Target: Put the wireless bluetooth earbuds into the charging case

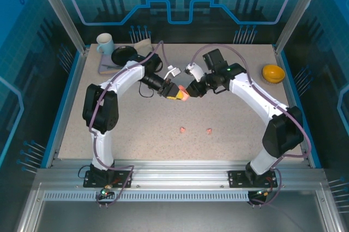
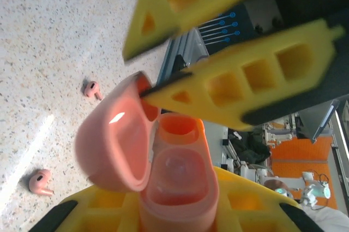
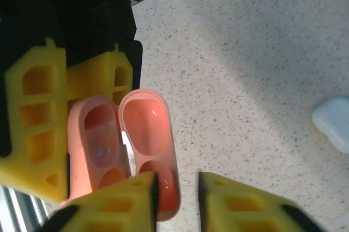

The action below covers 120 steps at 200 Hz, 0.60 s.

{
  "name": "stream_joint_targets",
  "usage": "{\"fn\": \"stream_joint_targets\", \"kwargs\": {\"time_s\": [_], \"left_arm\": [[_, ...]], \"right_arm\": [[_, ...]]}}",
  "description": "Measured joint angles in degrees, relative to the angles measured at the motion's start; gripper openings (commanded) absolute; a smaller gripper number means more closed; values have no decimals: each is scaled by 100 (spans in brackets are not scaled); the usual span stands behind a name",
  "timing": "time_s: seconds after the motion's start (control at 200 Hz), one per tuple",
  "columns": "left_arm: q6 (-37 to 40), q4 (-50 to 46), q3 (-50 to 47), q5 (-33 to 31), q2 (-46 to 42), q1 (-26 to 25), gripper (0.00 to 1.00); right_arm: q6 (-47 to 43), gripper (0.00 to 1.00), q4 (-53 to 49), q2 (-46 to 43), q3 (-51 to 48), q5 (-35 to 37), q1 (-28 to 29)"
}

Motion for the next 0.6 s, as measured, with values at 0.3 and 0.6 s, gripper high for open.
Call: {"fn": "stream_joint_targets", "kwargs": {"time_s": [0.3, 0.6], "left_arm": [[-1172, 2253, -1443, -837, -1392, -2, 0], [-2306, 5755, -3646, -2590, -3143, -107, 0]], "right_arm": [[881, 60, -44, -822, 142, 186, -789], [2813, 61, 201, -1617, -702, 570, -782]]}}
